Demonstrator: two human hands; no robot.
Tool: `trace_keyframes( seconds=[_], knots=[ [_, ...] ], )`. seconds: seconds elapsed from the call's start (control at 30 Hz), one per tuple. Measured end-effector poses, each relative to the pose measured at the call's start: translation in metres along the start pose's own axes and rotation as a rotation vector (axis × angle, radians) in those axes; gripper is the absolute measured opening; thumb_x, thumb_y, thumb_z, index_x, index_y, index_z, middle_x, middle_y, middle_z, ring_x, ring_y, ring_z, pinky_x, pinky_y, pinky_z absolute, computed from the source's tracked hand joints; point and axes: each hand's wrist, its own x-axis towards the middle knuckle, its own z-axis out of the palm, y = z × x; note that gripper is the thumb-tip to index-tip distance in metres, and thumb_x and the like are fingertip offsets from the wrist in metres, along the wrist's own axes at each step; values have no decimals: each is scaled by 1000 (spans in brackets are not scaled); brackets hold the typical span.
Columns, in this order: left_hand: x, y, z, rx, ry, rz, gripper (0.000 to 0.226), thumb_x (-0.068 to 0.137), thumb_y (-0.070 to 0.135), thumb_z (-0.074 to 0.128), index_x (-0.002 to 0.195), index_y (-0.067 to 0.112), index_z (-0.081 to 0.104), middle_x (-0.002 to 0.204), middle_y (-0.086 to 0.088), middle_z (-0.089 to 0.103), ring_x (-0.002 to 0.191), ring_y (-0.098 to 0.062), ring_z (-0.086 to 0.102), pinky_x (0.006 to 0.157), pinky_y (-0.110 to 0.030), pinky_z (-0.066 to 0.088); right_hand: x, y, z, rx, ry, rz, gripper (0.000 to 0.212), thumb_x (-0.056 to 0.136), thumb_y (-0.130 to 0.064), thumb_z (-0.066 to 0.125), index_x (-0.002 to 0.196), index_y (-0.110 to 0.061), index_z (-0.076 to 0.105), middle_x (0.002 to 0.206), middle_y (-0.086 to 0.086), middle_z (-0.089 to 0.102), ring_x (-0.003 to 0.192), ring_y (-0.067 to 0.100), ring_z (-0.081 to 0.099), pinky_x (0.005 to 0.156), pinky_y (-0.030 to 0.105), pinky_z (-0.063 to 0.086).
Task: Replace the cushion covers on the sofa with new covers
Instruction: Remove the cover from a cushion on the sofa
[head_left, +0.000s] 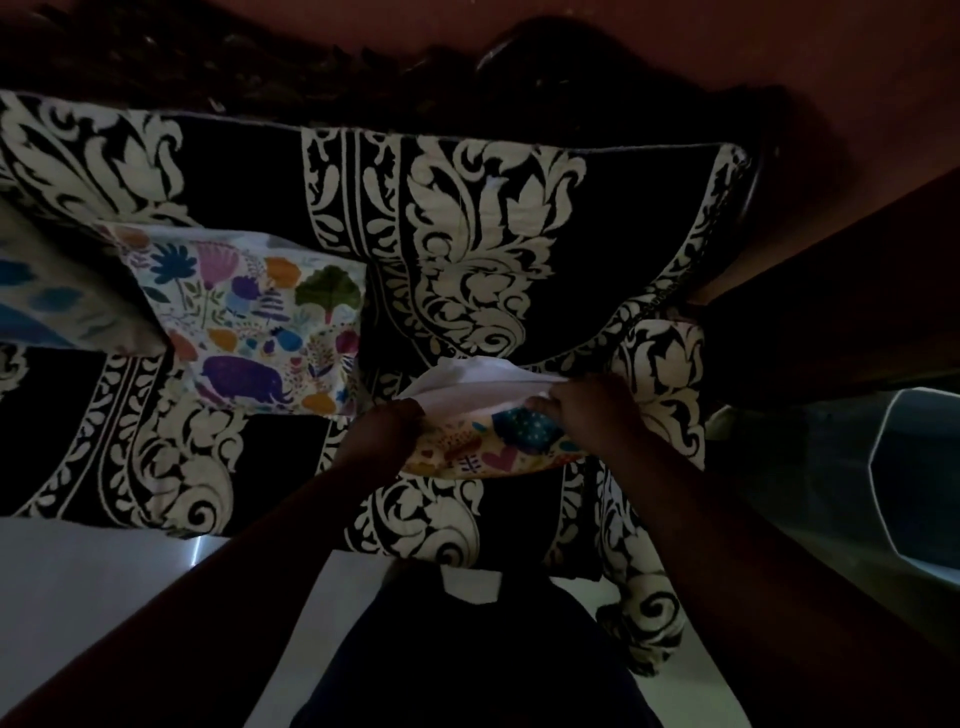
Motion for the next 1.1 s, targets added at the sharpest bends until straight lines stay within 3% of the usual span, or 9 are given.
trace_keyframes(
  seconds=[0.13, 0.2, 0.27, 0.43, 0.57, 0.63, 0.7, 0.93, 1.1],
  knots=[
    [-7, -14, 5, 232, 68, 162, 29, 101, 37, 47, 121, 28, 67, 123, -1, 67, 113, -25, 61, 100, -45, 48, 2, -46, -7, 300, -108, 45, 66, 94, -68, 34, 91, -13, 71, 94, 4, 69, 87, 24, 65, 70, 33, 45],
    [-5, -26, 9, 249, 74, 213, 37, 100, 51, 37, 132, 44, 55, 134, 9, 62, 123, -21, 59, 102, -50, 47, 4, -71, -15, 468, -195, 68, 52, 96, -63, 47, 124, -20, 58, 115, -3, 65, 99, 19, 64, 78, 35, 50],
    [-12, -22, 0, 266, 92, 229, 38, 100, 53, 36, 128, 38, 58, 131, 6, 62, 122, -25, 58, 103, -53, 43, 2, -87, -13, 474, -370, 36, 61, 94, -63, 54, 145, -32, 39, 125, -13, 56, 105, 14, 59, 84, 36, 52],
    [-34, -1, -9, 211, 296, 146, 24, 98, 49, 57, 115, 35, 63, 134, 6, 52, 132, -27, 43, 110, -61, 29, 1, -98, -4, 285, -387, -136, 36, 93, -40, 58, 124, -23, 63, 125, -4, 62, 117, 22, 60, 96, 38, 49],
    [-30, 0, -7, -55, 448, -182, 64, 95, 67, 52, 149, 33, 39, 139, -22, 52, 123, -44, 54, 95, -61, 49, 6, -103, -30, 243, -285, -192, 32, 95, -26, 59, 126, -23, 65, 126, -1, 67, 115, 21, 61, 92, 37, 50],
    [-30, 16, -18, -652, 245, -347, 73, 86, 57, 74, 142, 18, 50, 128, -21, 63, 106, -35, 67, 83, -45, 59, 9, -107, -44, 261, -247, -225, 39, 96, -27, 56, 135, -31, 61, 133, -5, 64, 119, 18, 59, 95, 34, 49],
    [-35, 34, -31, -849, 20, -476, 51, 89, 46, 75, 123, 10, 61, 103, -14, 71, 79, -25, 70, 64, -32, 57, 11, -110, -55, 288, -265, -238, 43, 98, -27, 56, 140, -34, 58, 137, -5, 62, 122, 17, 58, 96, 31, 46],
    [-44, 87, -61, -1019, 208, -347, 30, 104, 29, 56, 116, 2, 63, 93, -19, 71, 76, -30, 71, 54, -31, 57, 6, -94, -93, 675, -248, -115, 37, 95, -24, 66, 132, -26, 65, 128, -12, 66, 111, 2, 62, 90, 21, 49],
    [-56, 125, -76, -1159, 130, -350, 27, 102, 15, 50, 123, 2, 62, 96, -17, 67, 84, -31, 67, 61, -37, 59, 2, -74, -112, 1047, -193, 134, 20, 98, -26, 65, 115, -37, 67, 125, -12, 68, 112, 1, 63, 87, 16, 52]
  ],
)
